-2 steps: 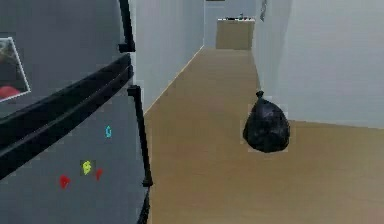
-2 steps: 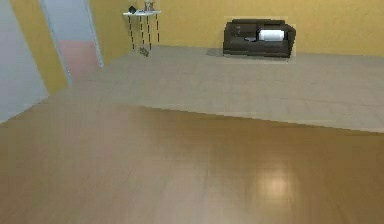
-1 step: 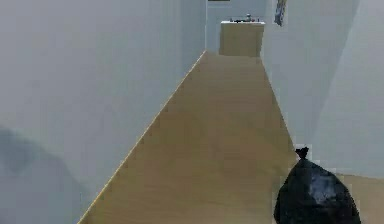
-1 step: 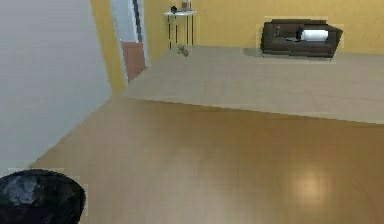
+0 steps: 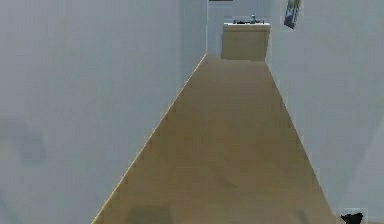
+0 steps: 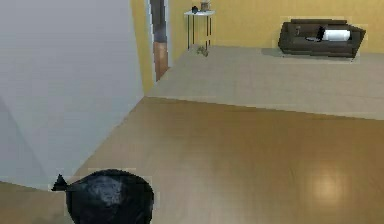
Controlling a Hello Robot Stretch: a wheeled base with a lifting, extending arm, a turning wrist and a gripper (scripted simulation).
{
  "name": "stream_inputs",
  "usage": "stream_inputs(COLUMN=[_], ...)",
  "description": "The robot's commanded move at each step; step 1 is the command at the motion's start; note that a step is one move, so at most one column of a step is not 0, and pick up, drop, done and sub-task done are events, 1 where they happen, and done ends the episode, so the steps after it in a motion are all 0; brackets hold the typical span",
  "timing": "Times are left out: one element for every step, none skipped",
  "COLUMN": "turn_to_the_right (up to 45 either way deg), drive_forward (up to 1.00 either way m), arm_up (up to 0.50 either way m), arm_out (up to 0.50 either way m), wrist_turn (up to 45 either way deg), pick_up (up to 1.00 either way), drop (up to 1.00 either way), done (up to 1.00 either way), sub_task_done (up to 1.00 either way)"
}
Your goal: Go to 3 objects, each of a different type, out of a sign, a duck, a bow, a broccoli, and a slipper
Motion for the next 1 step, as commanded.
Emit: stream_inputs(turn_to_the_right=[-30.0], drive_forward=[0.00], arm_up=[0.00], arm_out=[0.00], wrist_turn=[0.0], pick_up=[0.00], drop=[0.00], done=[0.00], sub_task_done=[0.00])
